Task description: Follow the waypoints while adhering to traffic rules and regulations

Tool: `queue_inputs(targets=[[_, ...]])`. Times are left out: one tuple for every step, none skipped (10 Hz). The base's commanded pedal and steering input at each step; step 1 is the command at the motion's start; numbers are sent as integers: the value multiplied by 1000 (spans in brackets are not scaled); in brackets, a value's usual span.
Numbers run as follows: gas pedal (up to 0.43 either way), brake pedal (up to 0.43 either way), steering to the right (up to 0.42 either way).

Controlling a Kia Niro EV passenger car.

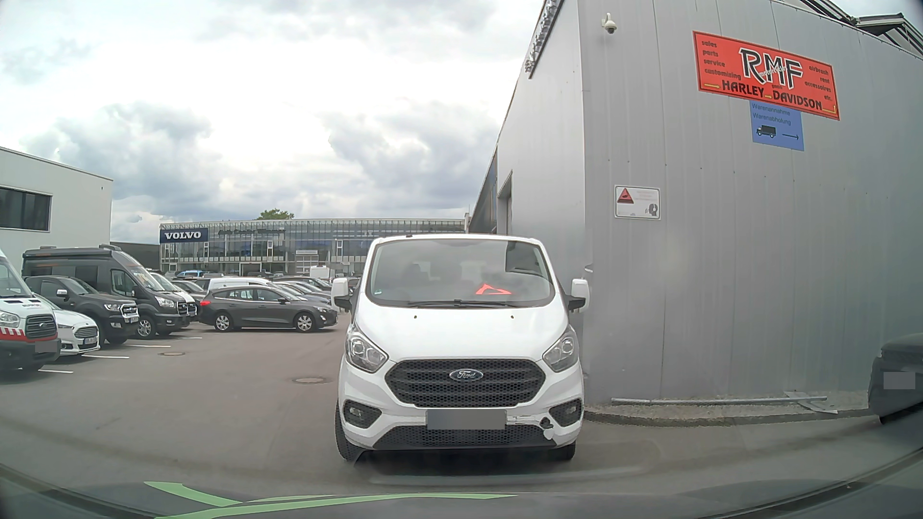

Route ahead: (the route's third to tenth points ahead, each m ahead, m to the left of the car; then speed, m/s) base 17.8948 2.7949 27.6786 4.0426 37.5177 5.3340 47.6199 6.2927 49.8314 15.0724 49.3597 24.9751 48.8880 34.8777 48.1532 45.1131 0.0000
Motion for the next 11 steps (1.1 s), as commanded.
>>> queue_inputs(targets=[[0,457,-462],[0,457,-462],[0,457,-462],[0,457,-462],[0,457,-463],[0,457,-463],[0,457,-462],[0,457,-462],[0,457,-462],[0,457,-462],[0,457,-462]])
